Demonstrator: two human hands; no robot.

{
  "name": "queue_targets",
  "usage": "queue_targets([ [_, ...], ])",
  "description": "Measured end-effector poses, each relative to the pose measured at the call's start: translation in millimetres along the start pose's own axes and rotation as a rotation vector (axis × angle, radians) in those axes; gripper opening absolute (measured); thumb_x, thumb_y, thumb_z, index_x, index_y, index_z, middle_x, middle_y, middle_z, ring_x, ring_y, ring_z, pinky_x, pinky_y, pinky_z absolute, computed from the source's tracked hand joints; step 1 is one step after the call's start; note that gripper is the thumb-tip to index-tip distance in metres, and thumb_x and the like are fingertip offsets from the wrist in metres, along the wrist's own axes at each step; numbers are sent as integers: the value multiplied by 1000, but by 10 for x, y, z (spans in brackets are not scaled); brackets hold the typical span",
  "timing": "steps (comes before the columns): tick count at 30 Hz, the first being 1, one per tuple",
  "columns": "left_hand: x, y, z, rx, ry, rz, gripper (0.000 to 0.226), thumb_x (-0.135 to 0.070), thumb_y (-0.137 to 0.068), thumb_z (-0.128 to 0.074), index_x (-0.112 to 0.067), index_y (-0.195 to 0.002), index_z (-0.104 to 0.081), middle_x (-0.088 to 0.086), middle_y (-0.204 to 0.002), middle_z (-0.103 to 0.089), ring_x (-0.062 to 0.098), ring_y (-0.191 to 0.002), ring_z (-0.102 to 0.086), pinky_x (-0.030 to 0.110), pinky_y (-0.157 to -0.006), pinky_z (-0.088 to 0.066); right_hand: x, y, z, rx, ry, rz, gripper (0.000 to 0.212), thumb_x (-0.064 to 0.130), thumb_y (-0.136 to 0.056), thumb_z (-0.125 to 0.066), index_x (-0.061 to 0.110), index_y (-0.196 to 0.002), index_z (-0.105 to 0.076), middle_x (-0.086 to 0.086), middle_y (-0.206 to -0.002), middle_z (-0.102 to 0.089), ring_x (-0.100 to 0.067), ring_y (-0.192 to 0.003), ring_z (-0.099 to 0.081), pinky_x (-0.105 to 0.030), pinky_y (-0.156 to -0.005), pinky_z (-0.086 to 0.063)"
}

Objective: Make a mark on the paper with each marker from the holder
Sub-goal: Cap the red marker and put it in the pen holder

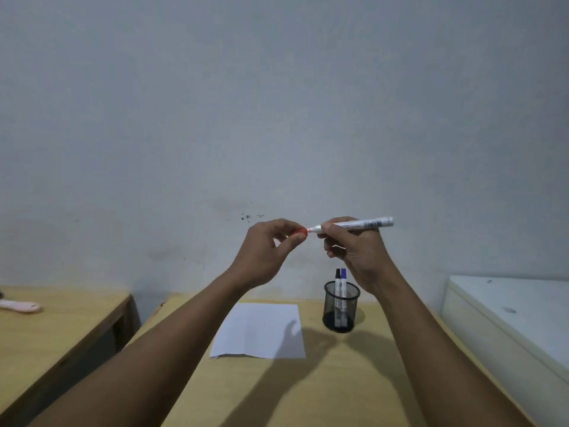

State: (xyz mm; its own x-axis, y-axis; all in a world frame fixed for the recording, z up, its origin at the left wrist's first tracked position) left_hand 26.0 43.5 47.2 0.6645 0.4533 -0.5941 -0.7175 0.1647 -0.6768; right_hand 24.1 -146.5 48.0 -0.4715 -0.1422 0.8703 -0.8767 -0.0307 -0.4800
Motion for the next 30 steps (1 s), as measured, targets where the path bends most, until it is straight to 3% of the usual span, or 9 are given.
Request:
queue_targets([
  [3,-232,-17,-56,17,-17,-40,15,-29,-92,-69,-23,-103,-77,-14,-91,-74,7,-88,-68,19,-74,-50,151,85,80,20,31,25,8,6,-92,-71,4,-85,-75,-11,-79,-71,-20,-63,-59,-30,-58,-48],
  [10,-478,-47,-133,2,-99,-165,13,-23,-85,-77,-16,-96,-79,-7,-81,-75,-1,-76,-63,2,-68,-43,181,198,179,-46,-7,-59,20,20,-95,-72,2,-89,-77,-5,-75,-72,-14,-65,-60,-31,-68,-49],
  [15,-437,-19,-177,-54,-285,-326,15,-21,-83,-80,-12,-95,-78,3,-81,-73,9,-69,-57,25,-67,-49,77,225,112,-143,-60,-151,27,28,-93,-73,1,-92,-77,-6,-76,-67,-13,-65,-57,-31,-66,-46],
  [19,-382,-90,-148,25,-362,-250,15,-30,-88,-73,-19,-98,-77,-7,-82,-73,12,-73,-60,33,-69,-51,-32,268,58,-261,-66,-282,30,39,-84,-82,10,-92,-78,-3,-79,-67,-15,-66,-61,-30,-62,-44],
  [22,-299,-212,-131,80,-293,-94,13,-33,-88,-72,-24,-97,-77,-17,-78,-68,10,-73,-62,34,-69,-53,-146,226,159,-439,-98,-347,66,50,-74,-87,15,-124,-61,-2,-101,-64,-19,-88,-65,-35,-71,-48],
  [24,-244,-298,-139,93,-235,-19,11,-33,-86,-75,-25,-93,-78,-17,-78,-70,6,-74,-64,32,-68,-53,-194,206,277,-539,50,-265,82,50,-77,-85,24,-142,-45,-3,-123,-56,-21,-108,-59,-38,-90,-47],
  [26,-202,-365,-168,86,-180,24,12,-32,-84,-78,-22,-90,-78,-14,-78,-72,3,-76,-66,25,-66,-50,-183,210,364,-507,371,-117,61,46,-83,-81,35,-135,-53,5,-130,-51,-17,-115,-55,-45,-106,-42],
  [28,-169,-424,-239,99,-107,51,15,-30,-82,-80,-17,-89,-79,-8,-80,-75,4,-77,-69,21,-68,-50,-153,188,412,-372,658,-52,32,44,-87,-77,42,-116,-64,15,-122,-59,-12,-113,-57,-47,-108,-35],
  [30,-134,-483,-354,125,-63,82,19,-29,-81,-81,-13,-92,-79,-4,-84,-76,7,-82,-71,25,-75,-55,-160,146,460,-240,824,-57,24,45,-88,-75,40,-111,-70,19,-114,-67,-7,-109,-59,-42,-101,-30],
])
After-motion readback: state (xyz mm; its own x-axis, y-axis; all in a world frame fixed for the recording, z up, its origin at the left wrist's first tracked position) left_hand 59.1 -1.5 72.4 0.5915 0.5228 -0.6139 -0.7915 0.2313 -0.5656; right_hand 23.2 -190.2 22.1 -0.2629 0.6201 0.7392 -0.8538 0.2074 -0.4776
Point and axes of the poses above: each hand's wrist, its own y-axis away from the middle knuckle, its own z-axis out of the back of the hand, x = y × z, the point moved 2 cm from there along -y, towards the middle knuckle
